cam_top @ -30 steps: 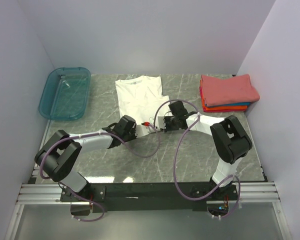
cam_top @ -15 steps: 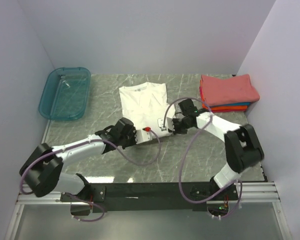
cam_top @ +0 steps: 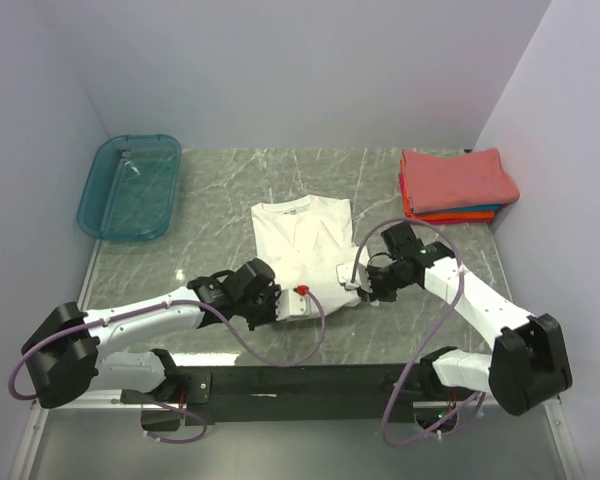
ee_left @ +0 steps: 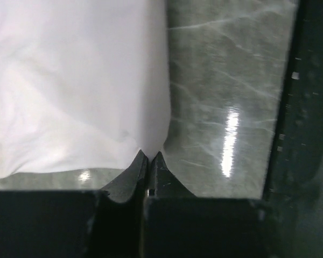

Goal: Fold and stack the t-shirts
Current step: Fold the tshirt

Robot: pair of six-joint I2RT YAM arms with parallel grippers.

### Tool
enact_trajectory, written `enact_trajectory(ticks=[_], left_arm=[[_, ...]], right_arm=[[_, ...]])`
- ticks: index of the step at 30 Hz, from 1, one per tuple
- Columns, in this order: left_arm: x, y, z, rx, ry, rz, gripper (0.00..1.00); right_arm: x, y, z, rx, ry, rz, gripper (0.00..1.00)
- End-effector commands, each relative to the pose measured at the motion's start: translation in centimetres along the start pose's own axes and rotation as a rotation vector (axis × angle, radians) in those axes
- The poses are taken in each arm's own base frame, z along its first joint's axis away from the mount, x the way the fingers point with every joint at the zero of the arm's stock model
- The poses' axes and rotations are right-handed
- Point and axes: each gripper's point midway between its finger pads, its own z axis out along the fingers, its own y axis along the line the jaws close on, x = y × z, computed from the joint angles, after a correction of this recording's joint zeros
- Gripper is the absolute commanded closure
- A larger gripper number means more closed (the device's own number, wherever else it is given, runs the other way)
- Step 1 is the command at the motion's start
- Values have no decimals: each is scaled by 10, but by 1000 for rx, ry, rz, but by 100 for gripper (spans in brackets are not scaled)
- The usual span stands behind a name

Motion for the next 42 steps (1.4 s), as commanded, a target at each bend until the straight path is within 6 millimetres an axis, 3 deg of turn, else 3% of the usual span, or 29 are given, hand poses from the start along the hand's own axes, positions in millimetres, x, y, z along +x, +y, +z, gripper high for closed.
enact_trajectory(ticks=[1,2,4,5,7,8,9,11,12,14,15,19,23,28,42], left_arm=[[-11,39,-4,-114,-58,-5,100],[-20,55,-7,-138,-79,12,100],[-8,88,-6,-185,-54,-30,100],[-15,105,-10,-217,-65,-5,100],[-7,144,-14,-297,-60,-29,100],[-16,162,-20,-327,-90,-32,100],[-6,184,-21,-365,-83,-64,100],[-11,214,-26,-421,-97,-63,100],[0,227,-22,-434,-78,-83,100],[-6,252,-26,-478,-101,-76,100],[4,261,-20,-486,-83,-93,100],[9,299,-24,-579,-88,-106,100],[17,324,-23,-637,-73,-121,100],[23,337,-19,-671,-67,-138,100],[30,370,-58,-956,-68,-179,100]], right_arm=[[-1,-26,-6,45,2,55,100],[-6,-46,-12,87,-2,53,100],[-2,-75,-13,140,15,110,100],[-5,-97,-15,166,20,122,100],[-8,-125,-18,214,25,161,100],[-13,-146,-19,237,22,168,100],[-15,-158,-19,257,19,196,100],[-17,-193,-20,319,19,210,100],[-17,-204,-21,339,18,237,100],[-17,-234,-20,384,21,262,100],[-16,-242,-19,396,21,289,100],[-14,-286,-19,497,21,324,100],[-2,-306,-10,549,38,368,100],[2,-323,-8,615,27,409,100],[-6,-347,-13,722,-54,475,100]])
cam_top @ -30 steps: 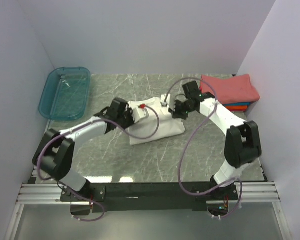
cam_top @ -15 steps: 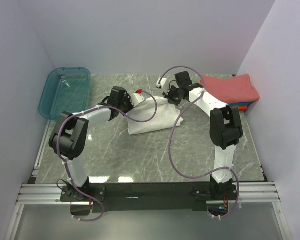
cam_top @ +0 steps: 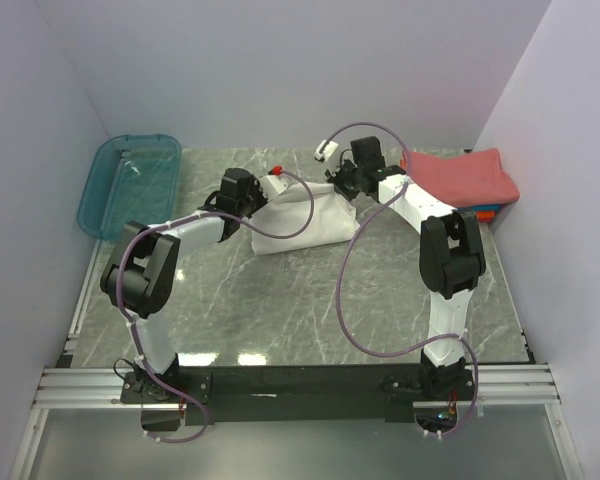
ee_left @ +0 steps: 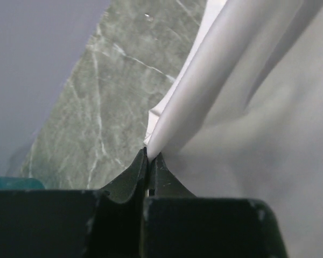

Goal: Fold and stack the t-shirts
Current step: Fold the tshirt

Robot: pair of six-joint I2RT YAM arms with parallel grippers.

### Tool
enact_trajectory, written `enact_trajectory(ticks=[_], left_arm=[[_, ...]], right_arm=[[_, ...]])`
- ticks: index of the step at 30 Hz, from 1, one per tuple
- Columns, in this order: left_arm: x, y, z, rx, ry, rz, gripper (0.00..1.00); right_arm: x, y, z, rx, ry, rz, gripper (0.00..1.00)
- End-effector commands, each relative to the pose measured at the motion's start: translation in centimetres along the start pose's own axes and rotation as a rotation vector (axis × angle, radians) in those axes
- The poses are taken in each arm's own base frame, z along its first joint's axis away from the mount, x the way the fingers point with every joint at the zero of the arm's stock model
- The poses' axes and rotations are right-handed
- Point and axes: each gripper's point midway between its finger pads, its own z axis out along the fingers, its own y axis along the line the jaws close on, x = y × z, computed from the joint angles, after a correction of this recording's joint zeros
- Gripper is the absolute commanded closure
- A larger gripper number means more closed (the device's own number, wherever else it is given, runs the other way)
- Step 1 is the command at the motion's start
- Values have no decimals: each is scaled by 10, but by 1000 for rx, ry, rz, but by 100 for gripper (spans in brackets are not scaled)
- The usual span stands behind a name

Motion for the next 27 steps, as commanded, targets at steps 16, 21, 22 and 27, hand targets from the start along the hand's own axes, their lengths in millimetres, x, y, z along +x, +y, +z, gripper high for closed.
enact_trajectory(ticks=[16,21,22,27], left_arm=[[-2,49,24,-274,-39,-73,100],[-19,42,1,-210,-103,-59,100],[-22,42,-4,-206,-117,-56,100],[-38,43,-36,-183,-164,-56,100]], right_arm=[[-45,-44,41,276,-108,14,100],[-42,-27,20,201,-140,-30,100],[-51,-30,6,210,-170,-33,100],[-53,-20,-19,179,-176,-40,100]])
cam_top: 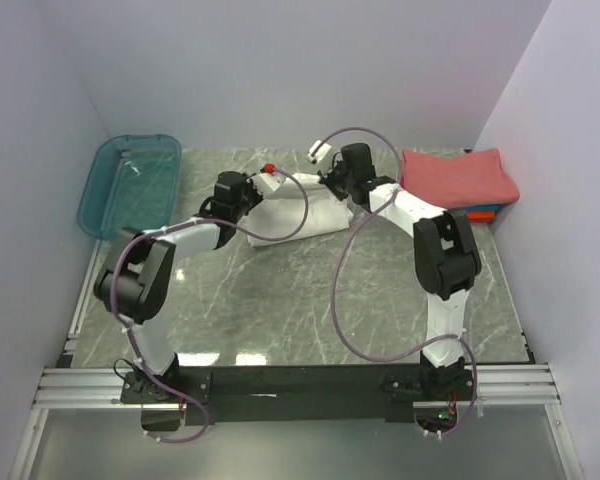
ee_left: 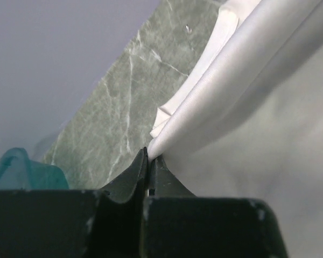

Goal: Fold and stack the t-shirts
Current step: Fold the tshirt

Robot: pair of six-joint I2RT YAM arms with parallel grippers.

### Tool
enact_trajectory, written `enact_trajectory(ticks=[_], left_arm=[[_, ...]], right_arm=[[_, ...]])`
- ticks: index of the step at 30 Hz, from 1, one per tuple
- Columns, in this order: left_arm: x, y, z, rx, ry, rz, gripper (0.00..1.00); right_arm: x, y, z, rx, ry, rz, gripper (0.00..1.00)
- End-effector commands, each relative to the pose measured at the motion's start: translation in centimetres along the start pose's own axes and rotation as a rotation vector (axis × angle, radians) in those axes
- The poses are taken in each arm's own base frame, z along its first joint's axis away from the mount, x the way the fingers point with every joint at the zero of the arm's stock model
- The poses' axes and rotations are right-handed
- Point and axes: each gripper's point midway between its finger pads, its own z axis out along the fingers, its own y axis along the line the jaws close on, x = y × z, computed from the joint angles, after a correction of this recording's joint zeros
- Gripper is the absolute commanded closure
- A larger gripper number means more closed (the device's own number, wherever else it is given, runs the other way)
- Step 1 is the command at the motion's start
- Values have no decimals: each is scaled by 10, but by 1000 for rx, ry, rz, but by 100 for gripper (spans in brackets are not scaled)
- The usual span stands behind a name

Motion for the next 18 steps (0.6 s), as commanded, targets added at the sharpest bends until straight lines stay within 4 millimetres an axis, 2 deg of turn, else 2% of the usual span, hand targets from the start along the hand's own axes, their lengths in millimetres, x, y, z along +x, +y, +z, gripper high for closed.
enact_trajectory(ticks=[1,2,3,5,6,8,9,10,11,12,13,14,15,16,18], left_arm=[[-39,20,-29,-8,-116,-26,100],[-43,22,-38,-5,-118,-30,100],[-39,14,-44,27,-116,-43,100],[-45,6,-59,68,-142,-53,100],[-37,-5,-66,97,-130,-65,100],[-48,-17,-82,145,-173,-71,100],[-40,-32,-90,194,-154,-71,100],[-44,-46,-97,234,-169,-67,100],[-50,-49,-107,247,-186,-73,100],[-42,-63,-114,291,-160,-72,100],[-45,-77,-122,330,-166,-67,100],[-50,-82,-131,350,-178,-71,100],[-42,-94,-138,384,-151,-70,100],[-48,-103,-148,410,-163,-65,100],[-42,-121,-161,469,-134,-67,100]], right_arm=[[-41,-18,-41,17,-114,-25,100],[-42,-13,-45,-13,-124,-33,100],[-31,-2,-48,-46,-101,-31,100],[-33,5,-64,-78,-111,-56,100],[-29,15,-74,-110,-112,-56,100],[-22,24,-83,-135,-106,-57,100],[-15,32,-92,-153,-99,-57,100],[-11,37,-96,-162,-96,-62,100],[-6,41,-100,-170,-90,-65,100],[3,50,-108,-192,-81,-63,100],[8,54,-112,-201,-77,-71,100],[21,65,-115,-227,-56,-71,100],[22,69,-123,-236,-60,-77,100],[27,77,-127,-260,-59,-87,100],[43,90,-138,-287,-37,-86,100]])
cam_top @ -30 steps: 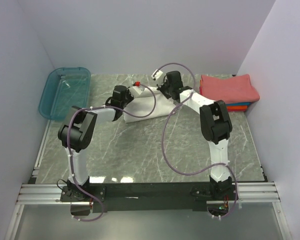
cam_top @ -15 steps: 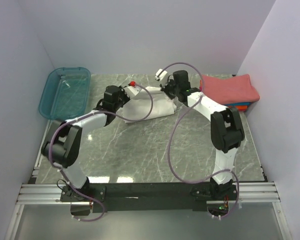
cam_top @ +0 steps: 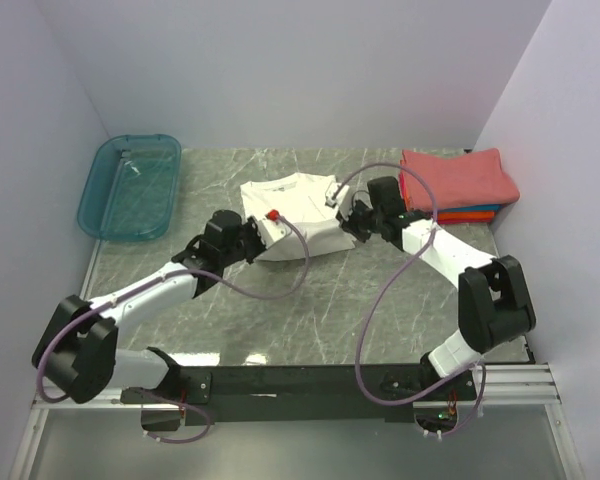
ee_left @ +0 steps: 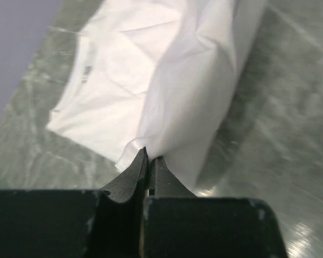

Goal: Fold and stack the t-shirts
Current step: Fold the tshirt

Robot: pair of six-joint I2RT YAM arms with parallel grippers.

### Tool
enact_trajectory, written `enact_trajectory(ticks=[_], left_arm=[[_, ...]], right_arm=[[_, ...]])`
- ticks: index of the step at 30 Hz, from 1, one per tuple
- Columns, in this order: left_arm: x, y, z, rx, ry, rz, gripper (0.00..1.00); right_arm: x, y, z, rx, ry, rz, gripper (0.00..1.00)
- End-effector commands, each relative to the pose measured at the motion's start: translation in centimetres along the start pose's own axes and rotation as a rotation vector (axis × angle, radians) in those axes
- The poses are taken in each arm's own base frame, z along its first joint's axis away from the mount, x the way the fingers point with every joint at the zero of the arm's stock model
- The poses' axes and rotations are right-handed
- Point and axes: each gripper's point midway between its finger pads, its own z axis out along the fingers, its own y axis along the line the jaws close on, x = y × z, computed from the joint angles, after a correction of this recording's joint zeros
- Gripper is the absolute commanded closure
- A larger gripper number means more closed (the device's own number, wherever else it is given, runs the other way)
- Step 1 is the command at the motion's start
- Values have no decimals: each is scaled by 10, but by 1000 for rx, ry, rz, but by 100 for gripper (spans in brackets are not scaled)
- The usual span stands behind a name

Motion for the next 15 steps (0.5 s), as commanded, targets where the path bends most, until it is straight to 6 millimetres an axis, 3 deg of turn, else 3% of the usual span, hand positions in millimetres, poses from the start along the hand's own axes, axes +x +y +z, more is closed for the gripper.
enact_trajectory(ticks=[1,2,4,8,15], left_arm=[[-4,-48,-16,146,5,-32,100],[-7,-54,-21,158,-1,-38,100],[-3,-73,-29,206,24,-46,100],[8,-102,-40,267,65,-80,100],[27,-137,-49,367,127,-105,100]], right_arm=[[7,25,-22,-58,-23,-41,100],[21,38,-23,-82,-3,-36,100],[23,47,-33,-94,-16,-62,100],[49,74,-44,-148,23,-89,100],[79,97,-51,-211,70,-179,100]])
